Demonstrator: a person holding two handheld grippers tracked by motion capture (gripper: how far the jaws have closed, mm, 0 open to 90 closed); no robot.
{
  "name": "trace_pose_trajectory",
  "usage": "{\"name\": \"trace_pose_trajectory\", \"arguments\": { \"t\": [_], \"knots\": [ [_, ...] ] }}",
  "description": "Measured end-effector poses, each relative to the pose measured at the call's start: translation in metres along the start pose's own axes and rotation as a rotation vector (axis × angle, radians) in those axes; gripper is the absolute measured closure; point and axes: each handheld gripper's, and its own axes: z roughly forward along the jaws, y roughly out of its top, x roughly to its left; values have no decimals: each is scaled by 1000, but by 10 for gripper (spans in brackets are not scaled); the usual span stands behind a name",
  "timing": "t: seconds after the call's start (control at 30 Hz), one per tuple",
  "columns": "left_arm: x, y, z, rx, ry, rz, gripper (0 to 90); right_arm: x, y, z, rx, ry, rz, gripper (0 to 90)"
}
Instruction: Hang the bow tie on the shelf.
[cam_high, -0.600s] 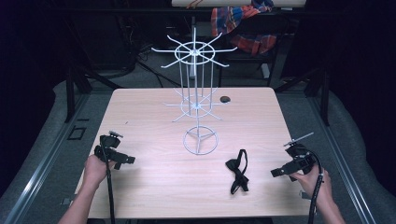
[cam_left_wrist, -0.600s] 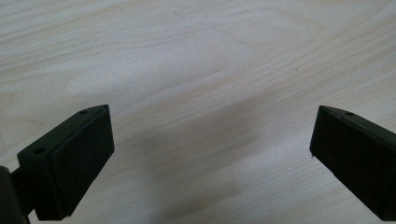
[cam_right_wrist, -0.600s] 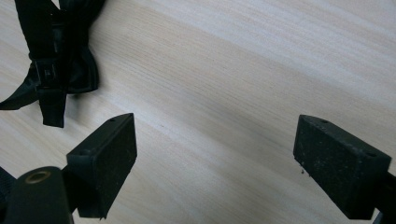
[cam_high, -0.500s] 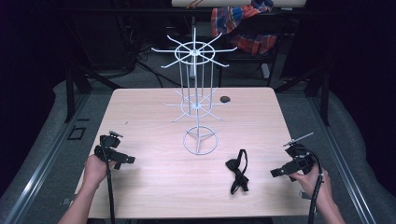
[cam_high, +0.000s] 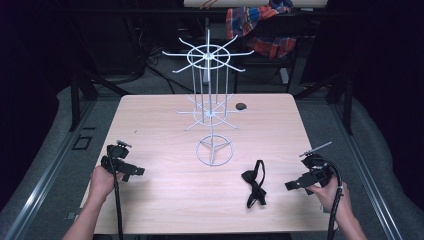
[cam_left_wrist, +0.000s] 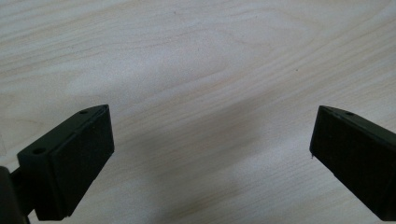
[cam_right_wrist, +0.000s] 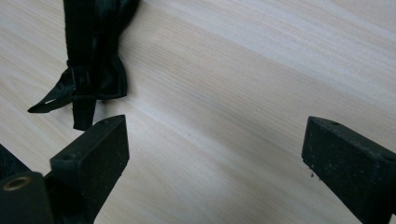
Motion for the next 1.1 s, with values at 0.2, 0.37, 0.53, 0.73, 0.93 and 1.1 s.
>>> {"name": "trace_pose_trajectory", "arguments": {
  "t": [0.2, 0.37, 0.53, 0.73, 0.93, 1.1],
  "knots": [
    [-1, 0, -1, -2, 7, 0, 0, 9, 3, -4, -5, 8, -42, 23],
    [0, 0, -1, 1, 8, 2, 0, 21, 9, -2, -16, 25, -63, 12],
    [0, 0, -1, -6, 2, 1, 0, 36, 21, 3, -7, 37, -104, 0],
    [0, 1, -3, -10, 0, 0, 0, 46, 28, 8, -8, 57, -120, 0],
    [-1, 1, -2, -9, -2, 5, 0, 53, 34, 9, -22, 55, -133, 0],
    [-2, 2, -3, -8, -1, 8, 0, 58, 40, 11, -23, 50, -144, 0]
  ]
}}
